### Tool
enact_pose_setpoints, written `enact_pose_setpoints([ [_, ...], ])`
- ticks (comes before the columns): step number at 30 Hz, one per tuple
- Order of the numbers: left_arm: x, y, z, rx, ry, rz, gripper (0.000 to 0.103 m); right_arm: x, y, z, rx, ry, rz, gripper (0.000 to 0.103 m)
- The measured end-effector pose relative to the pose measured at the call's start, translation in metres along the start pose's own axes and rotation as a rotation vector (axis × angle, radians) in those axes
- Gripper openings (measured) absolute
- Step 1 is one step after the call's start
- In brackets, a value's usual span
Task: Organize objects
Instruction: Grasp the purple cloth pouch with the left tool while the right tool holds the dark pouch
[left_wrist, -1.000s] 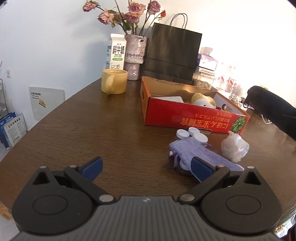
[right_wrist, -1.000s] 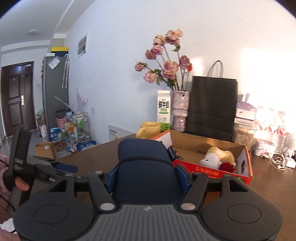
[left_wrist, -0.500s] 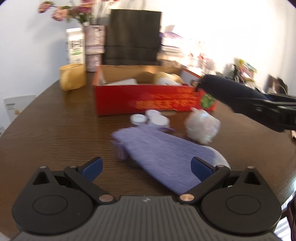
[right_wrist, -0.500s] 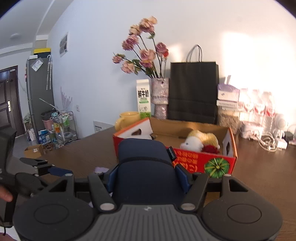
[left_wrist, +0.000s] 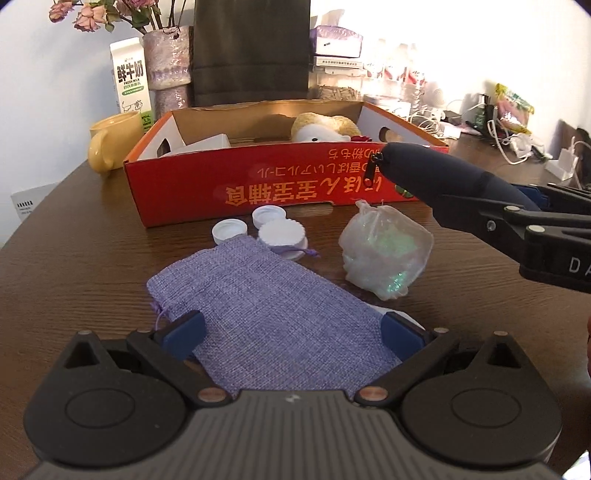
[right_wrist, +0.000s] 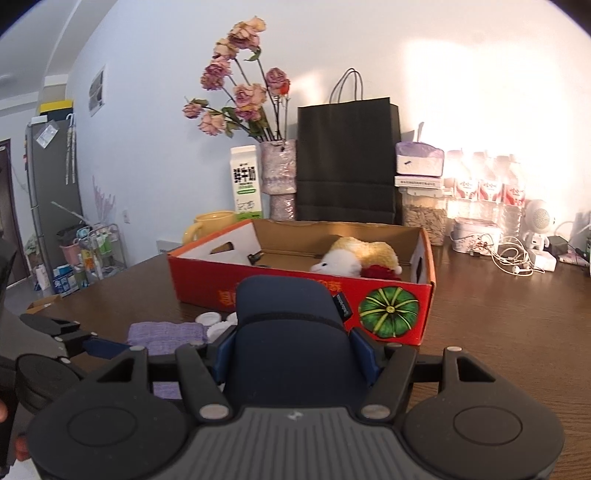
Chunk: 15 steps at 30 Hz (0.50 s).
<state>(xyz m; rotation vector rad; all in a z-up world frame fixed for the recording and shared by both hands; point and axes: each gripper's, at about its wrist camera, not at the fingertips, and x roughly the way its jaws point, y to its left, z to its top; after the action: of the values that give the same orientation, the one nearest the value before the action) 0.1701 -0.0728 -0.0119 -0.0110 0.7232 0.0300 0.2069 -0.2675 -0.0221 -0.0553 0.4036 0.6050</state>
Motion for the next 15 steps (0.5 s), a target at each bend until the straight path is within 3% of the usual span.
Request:
enact_pose_setpoints([
  [10, 0.002, -0.004, -0.008, 0.011, -0.054, 0.028, 0.103, 0.001, -0.006, -0.01, 0.001, -0.03, -0.001, 0.063],
  [15, 0.002, 0.008, -0.01, -0.034, -0.048, -0.034, 0.091, -0.001, -0.003, -0.013, -0.011, -0.035, 0.007, 0.063],
])
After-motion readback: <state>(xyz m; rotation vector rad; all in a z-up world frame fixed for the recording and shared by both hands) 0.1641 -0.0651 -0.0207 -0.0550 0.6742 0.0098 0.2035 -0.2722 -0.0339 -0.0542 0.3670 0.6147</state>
